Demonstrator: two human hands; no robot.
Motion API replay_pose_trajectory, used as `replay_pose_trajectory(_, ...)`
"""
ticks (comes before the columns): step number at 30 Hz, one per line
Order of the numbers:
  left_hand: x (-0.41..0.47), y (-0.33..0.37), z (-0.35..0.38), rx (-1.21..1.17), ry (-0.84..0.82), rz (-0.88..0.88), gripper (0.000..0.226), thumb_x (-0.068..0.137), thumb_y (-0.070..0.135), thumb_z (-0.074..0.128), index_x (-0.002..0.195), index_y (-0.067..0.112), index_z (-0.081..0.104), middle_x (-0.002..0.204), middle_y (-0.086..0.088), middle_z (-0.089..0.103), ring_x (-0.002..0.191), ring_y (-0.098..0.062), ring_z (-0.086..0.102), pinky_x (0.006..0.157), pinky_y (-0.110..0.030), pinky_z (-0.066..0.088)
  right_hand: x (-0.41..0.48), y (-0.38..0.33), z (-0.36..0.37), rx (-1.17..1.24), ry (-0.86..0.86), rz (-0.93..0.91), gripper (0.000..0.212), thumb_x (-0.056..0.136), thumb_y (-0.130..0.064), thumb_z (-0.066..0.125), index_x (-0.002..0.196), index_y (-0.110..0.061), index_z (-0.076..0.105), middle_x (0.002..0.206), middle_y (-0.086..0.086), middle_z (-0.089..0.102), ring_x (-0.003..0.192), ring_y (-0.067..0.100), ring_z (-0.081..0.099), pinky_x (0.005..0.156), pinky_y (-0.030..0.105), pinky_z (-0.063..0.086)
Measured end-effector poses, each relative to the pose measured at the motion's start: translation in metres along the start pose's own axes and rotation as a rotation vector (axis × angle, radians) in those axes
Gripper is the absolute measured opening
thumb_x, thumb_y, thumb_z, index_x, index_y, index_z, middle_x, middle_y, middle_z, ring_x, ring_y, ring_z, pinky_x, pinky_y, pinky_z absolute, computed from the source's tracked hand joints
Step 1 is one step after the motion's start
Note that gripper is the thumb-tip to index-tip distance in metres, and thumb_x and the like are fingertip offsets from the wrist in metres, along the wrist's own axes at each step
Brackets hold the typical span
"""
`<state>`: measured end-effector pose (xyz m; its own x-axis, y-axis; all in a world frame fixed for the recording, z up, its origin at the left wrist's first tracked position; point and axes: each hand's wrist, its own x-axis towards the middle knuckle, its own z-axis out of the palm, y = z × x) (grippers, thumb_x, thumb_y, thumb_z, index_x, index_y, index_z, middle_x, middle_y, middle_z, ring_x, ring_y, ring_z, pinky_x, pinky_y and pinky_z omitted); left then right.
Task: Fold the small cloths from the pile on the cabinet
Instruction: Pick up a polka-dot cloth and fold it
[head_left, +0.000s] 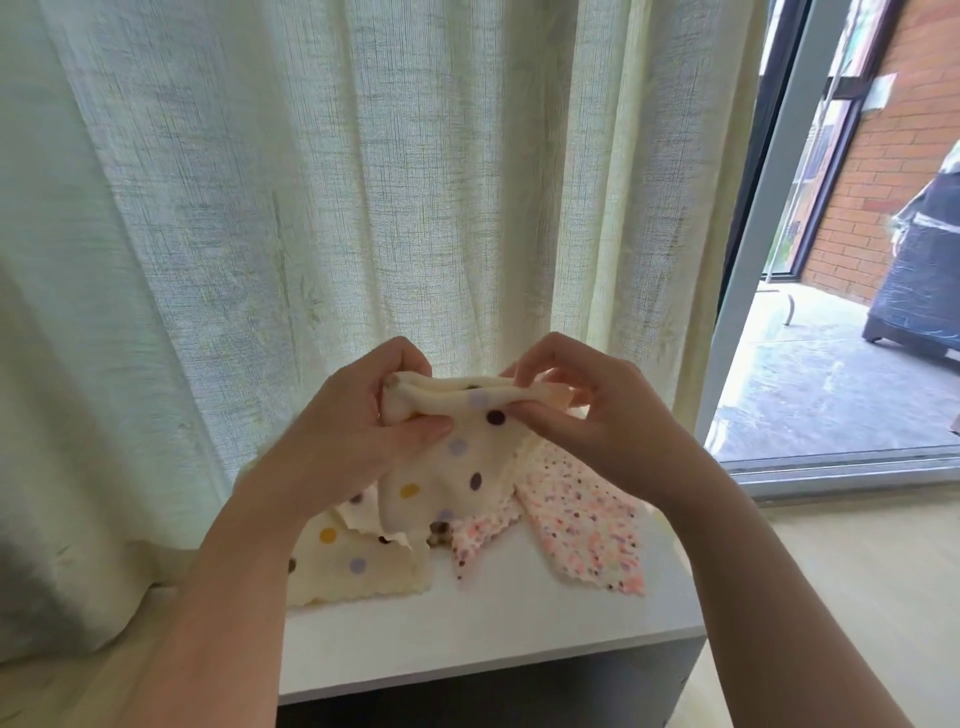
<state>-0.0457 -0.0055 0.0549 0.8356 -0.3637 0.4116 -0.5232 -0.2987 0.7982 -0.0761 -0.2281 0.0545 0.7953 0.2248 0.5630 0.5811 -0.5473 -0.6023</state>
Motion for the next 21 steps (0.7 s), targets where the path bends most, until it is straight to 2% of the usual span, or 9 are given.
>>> replay_pose_trajectory(2, 0.000, 0.000, 0.000, 0.014, 0.002, -0.011, 0.026, 0.069, 0.028, 0.073, 0.083, 0.023, 0.052, 0.070, -0.004, 0.054, 0.066, -0.014, 0.053, 0.056, -0.027, 0.043, 0.000, 0.001, -0.002, 0.000, 0.005, 0.002, 0.016, 0.089, -0.032, 0.069, 0.088, -0.042, 0.056, 0.104, -0.011, 0.070, 0.088, 0.012, 0.067, 0.080, 0.042, 0.054)
replay_pose_trajectory(4, 0.001, 0.000, 0.001, 0.020, 0.000, -0.014, 0.029, 0.070, 0.027, 0.072, 0.086, 0.023, 0.049, 0.068, 0.006, 0.052, 0.063, -0.010, 0.050, 0.053, -0.024, 0.041, 0.000, 0.003, -0.002, -0.013, -0.042, 0.037, 0.007, 0.088, -0.038, 0.068, 0.089, -0.037, 0.061, 0.098, -0.015, 0.070, 0.087, 0.009, 0.066, 0.082, 0.041, 0.054)
replay_pose_trajectory(8, -0.001, 0.003, 0.003, 0.008, -0.033, 0.017, 0.032, 0.078, 0.015, 0.074, 0.092, 0.032, 0.050, 0.075, 0.011, 0.058, 0.063, -0.005, 0.055, 0.055, -0.016, 0.045, -0.001, 0.011, 0.001, -0.082, -0.109, 0.112, 0.015, 0.086, -0.045, 0.067, 0.088, -0.031, 0.070, 0.087, -0.015, 0.067, 0.083, 0.005, 0.063, 0.083, 0.035, 0.053)
replay_pose_trajectory(10, -0.003, 0.006, 0.004, 0.041, -0.062, 0.037, 0.043, 0.083, 0.005, 0.072, 0.100, 0.039, 0.054, 0.087, 0.007, 0.061, 0.070, -0.010, 0.061, 0.060, -0.019, 0.050, 0.000, 0.013, 0.001, -0.091, -0.106, 0.114, 0.016, 0.088, -0.045, 0.066, 0.087, -0.029, 0.072, 0.083, -0.011, 0.068, 0.082, 0.008, 0.063, 0.084, 0.040, 0.053)
replay_pose_trajectory(12, -0.004, 0.008, 0.003, 0.089, -0.089, 0.067, 0.044, 0.084, 0.003, 0.070, 0.104, 0.041, 0.057, 0.094, 0.007, 0.059, 0.078, -0.011, 0.062, 0.065, -0.021, 0.053, 0.001, 0.014, -0.001, -0.079, -0.093, 0.114, 0.019, 0.088, -0.045, 0.065, 0.087, -0.028, 0.074, 0.081, -0.009, 0.070, 0.082, 0.010, 0.065, 0.086, 0.044, 0.053)
replay_pose_trajectory(14, -0.005, 0.010, 0.001, 0.113, -0.104, 0.088, 0.038, 0.084, 0.005, 0.070, 0.097, 0.040, 0.061, 0.099, 0.010, 0.058, 0.087, -0.009, 0.061, 0.069, -0.027, 0.057, 0.001, 0.015, -0.004, -0.066, -0.077, 0.108, 0.027, 0.085, -0.049, 0.064, 0.088, -0.025, 0.075, 0.082, -0.011, 0.071, 0.083, 0.009, 0.066, 0.087, 0.045, 0.053)
replay_pose_trajectory(16, -0.005, 0.010, 0.000, 0.159, -0.090, 0.103, 0.032, 0.083, 0.007, 0.071, 0.090, 0.037, 0.062, 0.102, 0.011, 0.059, 0.093, -0.010, 0.061, 0.070, -0.031, 0.057, 0.000, 0.016, -0.006, -0.052, -0.080, 0.108, 0.024, 0.085, -0.043, 0.067, 0.090, -0.023, 0.076, 0.086, -0.012, 0.071, 0.085, 0.010, 0.066, 0.088, 0.045, 0.052)
replay_pose_trajectory(20, -0.007, 0.008, -0.004, 0.339, -0.065, 0.046, 0.017, 0.080, 0.022, 0.075, 0.080, 0.034, 0.063, 0.081, 0.013, 0.063, 0.063, -0.004, 0.058, 0.062, -0.020, 0.047, 0.000, 0.015, -0.008, -0.045, -0.085, 0.115, 0.011, 0.086, -0.028, 0.071, 0.089, -0.021, 0.079, 0.090, -0.015, 0.071, 0.088, 0.007, 0.066, 0.090, 0.039, 0.053)
replay_pose_trajectory(21, -0.007, 0.007, -0.005, 0.380, -0.065, 0.048, 0.015, 0.079, 0.026, 0.077, 0.075, 0.031, 0.063, 0.077, 0.013, 0.062, 0.060, -0.003, 0.055, 0.061, -0.019, 0.044, -0.001, 0.015, -0.009, -0.045, -0.087, 0.121, 0.010, 0.086, -0.026, 0.071, 0.089, -0.021, 0.079, 0.090, -0.016, 0.071, 0.088, 0.006, 0.066, 0.090, 0.037, 0.053)
